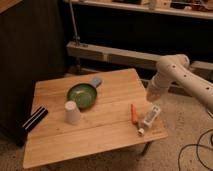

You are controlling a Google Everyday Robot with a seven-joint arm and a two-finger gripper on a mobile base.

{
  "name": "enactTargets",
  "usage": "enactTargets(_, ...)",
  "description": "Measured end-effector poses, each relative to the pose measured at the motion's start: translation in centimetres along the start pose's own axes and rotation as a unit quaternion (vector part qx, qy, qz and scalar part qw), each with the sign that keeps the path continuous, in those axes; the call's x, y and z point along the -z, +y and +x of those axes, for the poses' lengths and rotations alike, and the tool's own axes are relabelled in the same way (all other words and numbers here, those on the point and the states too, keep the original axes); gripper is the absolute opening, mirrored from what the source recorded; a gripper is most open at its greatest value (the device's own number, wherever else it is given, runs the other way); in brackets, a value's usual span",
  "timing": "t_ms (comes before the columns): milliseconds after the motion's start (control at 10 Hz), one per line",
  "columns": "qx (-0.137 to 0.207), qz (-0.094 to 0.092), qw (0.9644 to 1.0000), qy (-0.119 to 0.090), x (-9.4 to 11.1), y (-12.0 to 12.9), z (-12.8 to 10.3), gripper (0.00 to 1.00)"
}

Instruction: Place the bottle in the ceramic bowl

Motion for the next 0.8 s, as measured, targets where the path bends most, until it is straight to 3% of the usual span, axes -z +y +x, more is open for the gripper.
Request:
enactTargets(100,-0.009,-0.006,0.9999,-0.004,-0.1,0.3,0.1,0.31)
enactTargets(200,-0.04,-0.025,0.9988,-0.014,-1.0,0.5,0.6,0.31)
enactTargets(400,-0.116,-0.042,0.992,-0.028,-3.1,2.3,1.7,0.31)
enactTargets(500,-0.134,-0.05,0.9892,-0.036,-3.9,2.8,2.1,0.31)
enactTargets(800,-0.149,-0.062,0.9858,-0.045,-5.2,3.3,2.6,0.31)
